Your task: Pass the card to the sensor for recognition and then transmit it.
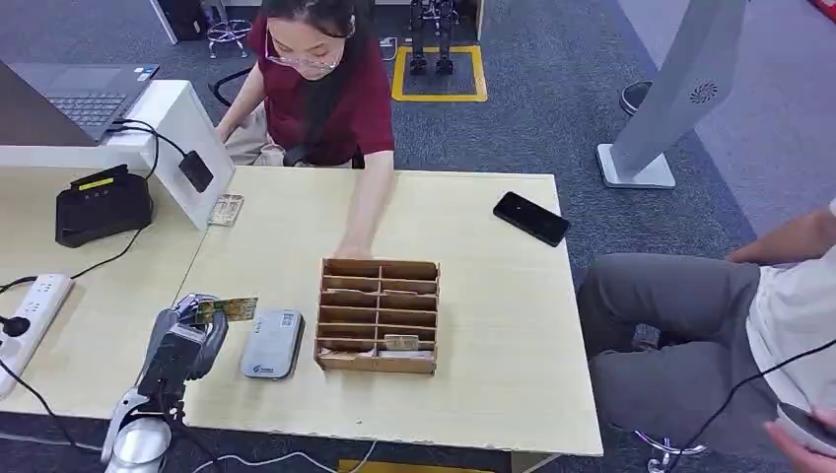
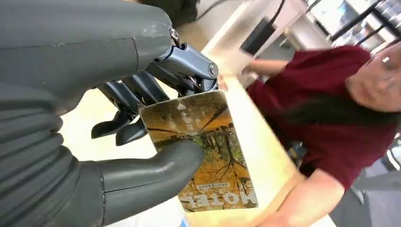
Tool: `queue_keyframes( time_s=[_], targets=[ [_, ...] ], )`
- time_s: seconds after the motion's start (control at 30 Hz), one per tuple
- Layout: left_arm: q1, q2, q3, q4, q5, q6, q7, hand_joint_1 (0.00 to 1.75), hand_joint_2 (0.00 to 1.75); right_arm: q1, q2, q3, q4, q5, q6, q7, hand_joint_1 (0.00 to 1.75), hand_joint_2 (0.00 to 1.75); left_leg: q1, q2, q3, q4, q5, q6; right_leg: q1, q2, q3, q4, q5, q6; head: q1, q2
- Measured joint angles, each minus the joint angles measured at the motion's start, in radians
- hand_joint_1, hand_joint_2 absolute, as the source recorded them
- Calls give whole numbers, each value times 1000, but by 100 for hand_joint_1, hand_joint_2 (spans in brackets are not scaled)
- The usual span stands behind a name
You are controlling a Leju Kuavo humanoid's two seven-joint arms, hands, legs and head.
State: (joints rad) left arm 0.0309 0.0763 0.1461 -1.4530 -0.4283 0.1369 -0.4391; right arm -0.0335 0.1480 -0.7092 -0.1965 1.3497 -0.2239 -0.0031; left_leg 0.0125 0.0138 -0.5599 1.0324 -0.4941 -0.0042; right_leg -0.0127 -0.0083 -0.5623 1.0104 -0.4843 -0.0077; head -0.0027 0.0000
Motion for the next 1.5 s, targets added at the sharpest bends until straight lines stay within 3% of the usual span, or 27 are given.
queue_keyframes(
  time_s=[0.3, 0.87, 1.03, 1.5],
  targets=[
    [-2, 0, 0, 41, -21, -49, 54, 175, 175, 0, 3, -4, 0, 11, -2, -8, 0, 175, 0, 0, 0, 0, 0, 0, 0, 0, 0, 0, 0, 0, 0, 0],
    [-1, -3, 0, 78, -19, -83, 74, 175, 175, 0, 3, -5, 0, 19, -2, -5, 0, 175, 0, 0, 0, 0, 0, 0, 0, 0, 0, 0, 0, 0, 0, 0],
    [-4, -12, -1, 109, -6, -103, 105, 175, 175, 0, 3, -5, 0, 23, -5, -15, 0, 175, 0, 0, 0, 0, 0, 0, 0, 0, 0, 0, 0, 0, 0, 0],
    [-16, -26, -1, 171, -46, -82, 140, 175, 175, 0, 3, -14, 0, 37, -6, -11, 0, 175, 0, 0, 0, 0, 0, 0, 0, 0, 0, 0, 0, 0, 0, 0]
  ],
)
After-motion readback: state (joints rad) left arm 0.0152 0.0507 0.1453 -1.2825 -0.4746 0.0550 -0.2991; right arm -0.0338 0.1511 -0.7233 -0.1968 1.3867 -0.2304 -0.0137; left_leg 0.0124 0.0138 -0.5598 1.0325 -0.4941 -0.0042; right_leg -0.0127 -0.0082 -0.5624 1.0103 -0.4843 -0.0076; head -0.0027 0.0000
